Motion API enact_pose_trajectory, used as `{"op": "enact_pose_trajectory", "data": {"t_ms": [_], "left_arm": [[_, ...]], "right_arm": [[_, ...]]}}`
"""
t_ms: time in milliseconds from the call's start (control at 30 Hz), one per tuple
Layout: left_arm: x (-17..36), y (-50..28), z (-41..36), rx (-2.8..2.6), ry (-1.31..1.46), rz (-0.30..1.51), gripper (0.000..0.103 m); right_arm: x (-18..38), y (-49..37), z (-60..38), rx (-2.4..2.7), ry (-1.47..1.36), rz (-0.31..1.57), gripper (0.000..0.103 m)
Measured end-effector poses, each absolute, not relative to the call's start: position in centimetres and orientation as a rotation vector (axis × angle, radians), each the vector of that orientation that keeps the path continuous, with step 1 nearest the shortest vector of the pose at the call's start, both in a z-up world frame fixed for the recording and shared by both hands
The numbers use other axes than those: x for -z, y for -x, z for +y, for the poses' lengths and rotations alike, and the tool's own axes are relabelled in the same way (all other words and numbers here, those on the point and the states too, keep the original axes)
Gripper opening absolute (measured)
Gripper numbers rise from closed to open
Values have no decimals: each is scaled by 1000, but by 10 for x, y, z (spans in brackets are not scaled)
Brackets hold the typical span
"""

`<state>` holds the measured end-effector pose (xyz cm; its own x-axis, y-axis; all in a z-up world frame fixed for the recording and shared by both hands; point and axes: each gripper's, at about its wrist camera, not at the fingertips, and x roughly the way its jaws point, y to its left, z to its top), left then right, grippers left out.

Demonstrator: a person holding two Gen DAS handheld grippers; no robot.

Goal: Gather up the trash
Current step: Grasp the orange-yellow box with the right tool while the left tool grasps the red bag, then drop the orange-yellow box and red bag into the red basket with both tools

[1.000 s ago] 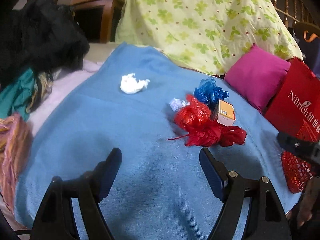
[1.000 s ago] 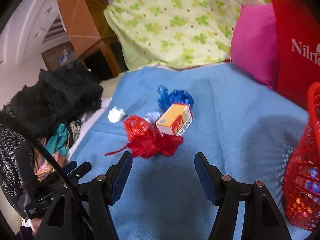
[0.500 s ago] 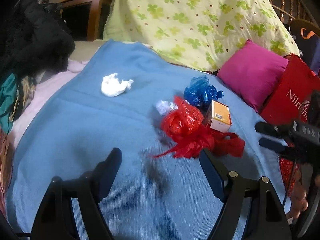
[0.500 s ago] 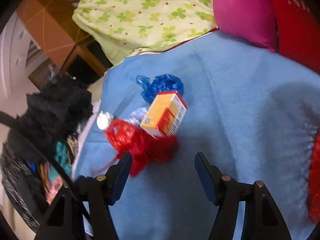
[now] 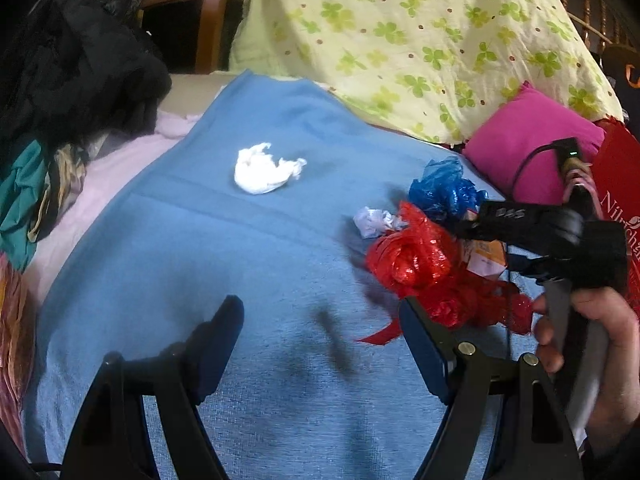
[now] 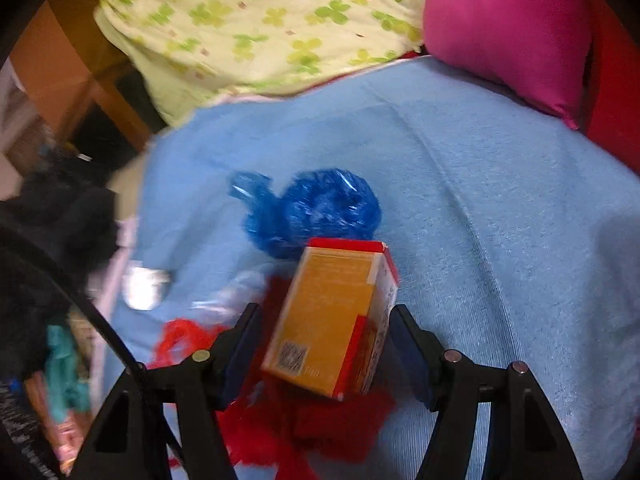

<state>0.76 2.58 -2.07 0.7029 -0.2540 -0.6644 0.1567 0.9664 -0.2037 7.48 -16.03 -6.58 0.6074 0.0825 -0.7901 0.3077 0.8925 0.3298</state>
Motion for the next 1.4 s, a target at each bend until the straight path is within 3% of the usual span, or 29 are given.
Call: {"op": "enact_pose_trajectory", "data": {"t_ms": [133,267,567,967,1000,1167,1400], "left_arm": [[22,-8,25,230,119,758,80],[19,-7,20,269,134,745,80],[16,-33,-23,420,196,755,82],[55,-77,-76,374,207,961,87],[57,-75,-78,377,187,961,84],[50,-65,-82,457,172,904,23],[38,-36,-73,488,170,851,18]], "right_arm": [[83,-86,-158,163,-465,974,68],[80,-79,-173,128,-506,965,48],[65,-26,-229,122,-536,936,48],[70,9,-264,71,-555,977,48],[70,9,-265,68,-557,976,48],[66,8,-259,46,-537,963,48],[51,13,-245,13,-491,900,48]]}}
